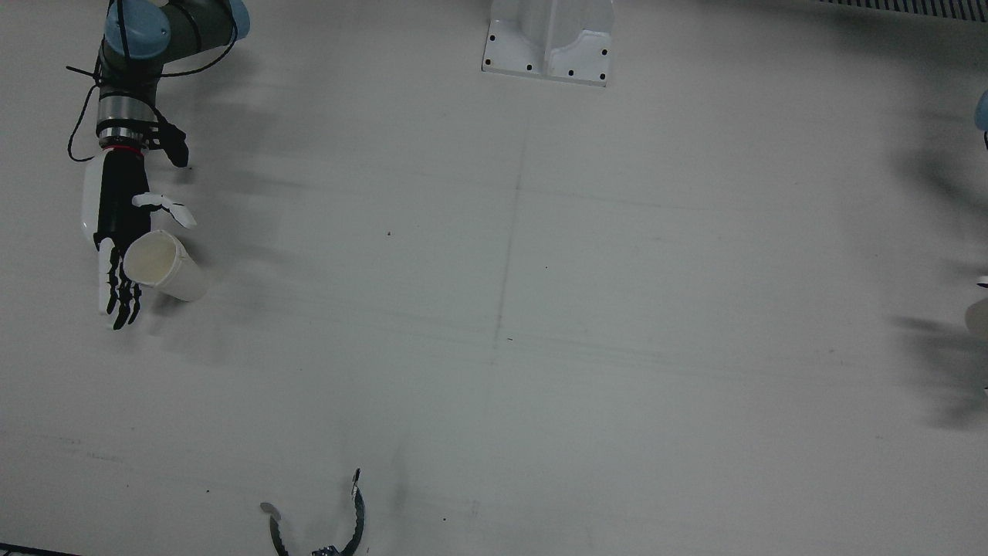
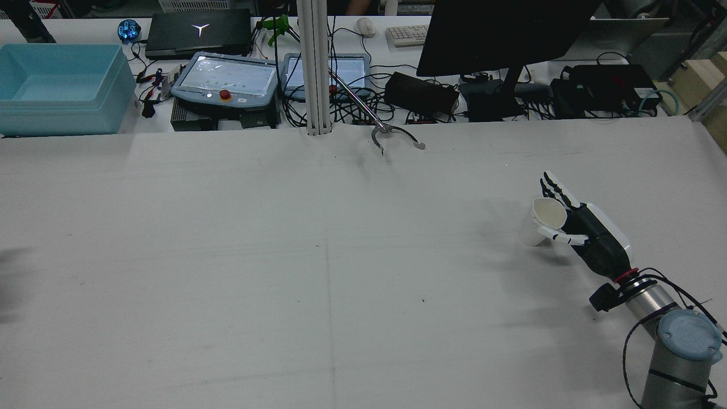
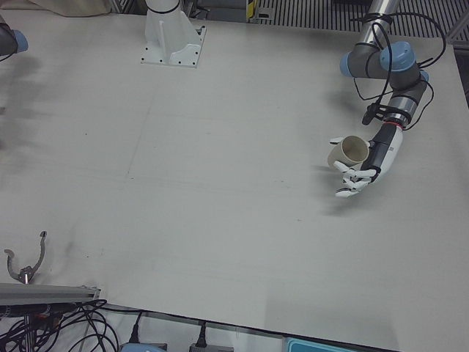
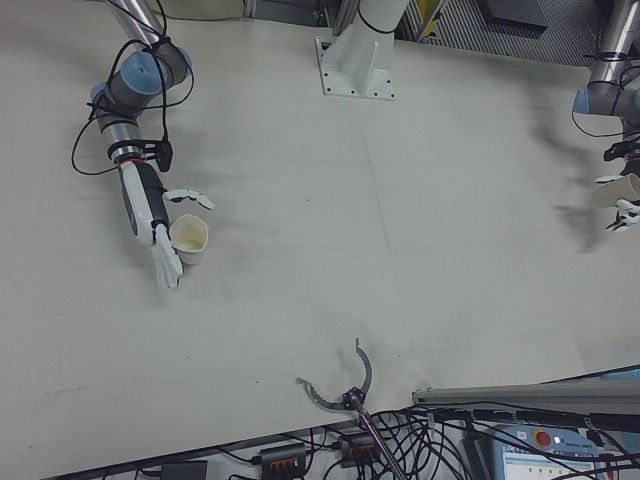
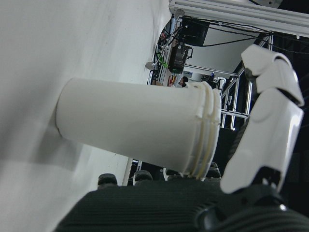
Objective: Pour water
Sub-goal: 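Hold both cups and settle the right hand grip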
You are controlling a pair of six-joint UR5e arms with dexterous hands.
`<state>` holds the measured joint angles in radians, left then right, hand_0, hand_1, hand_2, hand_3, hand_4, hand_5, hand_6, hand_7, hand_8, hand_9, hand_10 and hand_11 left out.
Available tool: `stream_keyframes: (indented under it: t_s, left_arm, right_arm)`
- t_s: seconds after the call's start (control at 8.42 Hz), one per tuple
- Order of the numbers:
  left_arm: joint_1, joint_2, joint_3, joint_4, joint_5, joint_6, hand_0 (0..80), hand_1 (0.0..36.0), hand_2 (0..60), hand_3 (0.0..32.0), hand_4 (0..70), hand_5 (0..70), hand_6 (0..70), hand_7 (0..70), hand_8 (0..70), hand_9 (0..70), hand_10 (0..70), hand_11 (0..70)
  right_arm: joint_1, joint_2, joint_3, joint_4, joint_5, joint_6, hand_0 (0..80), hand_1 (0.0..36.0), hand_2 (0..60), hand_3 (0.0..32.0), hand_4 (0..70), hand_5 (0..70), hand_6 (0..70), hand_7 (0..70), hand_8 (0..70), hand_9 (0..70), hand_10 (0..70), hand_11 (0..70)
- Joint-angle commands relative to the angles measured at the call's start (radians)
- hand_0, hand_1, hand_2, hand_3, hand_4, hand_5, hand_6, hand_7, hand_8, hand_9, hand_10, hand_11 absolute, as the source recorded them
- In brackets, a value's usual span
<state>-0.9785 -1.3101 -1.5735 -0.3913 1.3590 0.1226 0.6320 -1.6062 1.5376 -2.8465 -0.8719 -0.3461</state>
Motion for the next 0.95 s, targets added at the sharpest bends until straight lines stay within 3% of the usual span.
stream_keyframes:
  t_s: [0.0,0.24,0.59,0.83]
  left_arm:
    - [0.001,-0.001,0.012,-0.003,0.000,0.000,80.0,36.0,16.6,0.0,70.0,70.0,37.1,70.0,17.2,25.9,15.3,25.1]
    - [0.001,-0.001,0.016,-0.004,0.000,0.002,80.0,36.0,16.2,0.0,70.0,70.0,37.0,70.0,17.3,25.9,15.4,25.2]
    - [0.001,0.000,0.024,-0.009,-0.001,0.002,80.0,36.0,16.2,0.0,70.0,70.0,37.1,70.0,17.2,25.9,15.6,25.6]
    - [0.001,0.000,0.026,-0.011,-0.001,0.002,80.0,36.0,16.2,0.0,70.0,70.0,37.0,70.0,17.2,25.7,15.6,25.5]
  right_arm:
    - [0.008,0.002,-0.005,0.001,0.001,0.007,46.2,17.2,25.8,8.0,0.0,5.6,7.6,0.8,2.1,0.0,0.0,0.0]
    - [0.028,-0.001,-0.011,-0.002,-0.002,0.006,46.6,17.8,27.7,4.8,0.0,6.0,9.5,3.8,3.7,1.0,0.0,0.0]
    - [0.025,0.002,-0.013,-0.010,-0.003,0.001,49.1,21.4,29.4,7.0,0.0,7.0,10.7,5.1,1.8,0.0,0.0,0.0]
    - [0.026,0.012,-0.031,-0.013,-0.003,0.001,51.4,23.9,28.4,1.6,0.0,7.7,10.3,0.6,1.3,0.0,0.0,0.0]
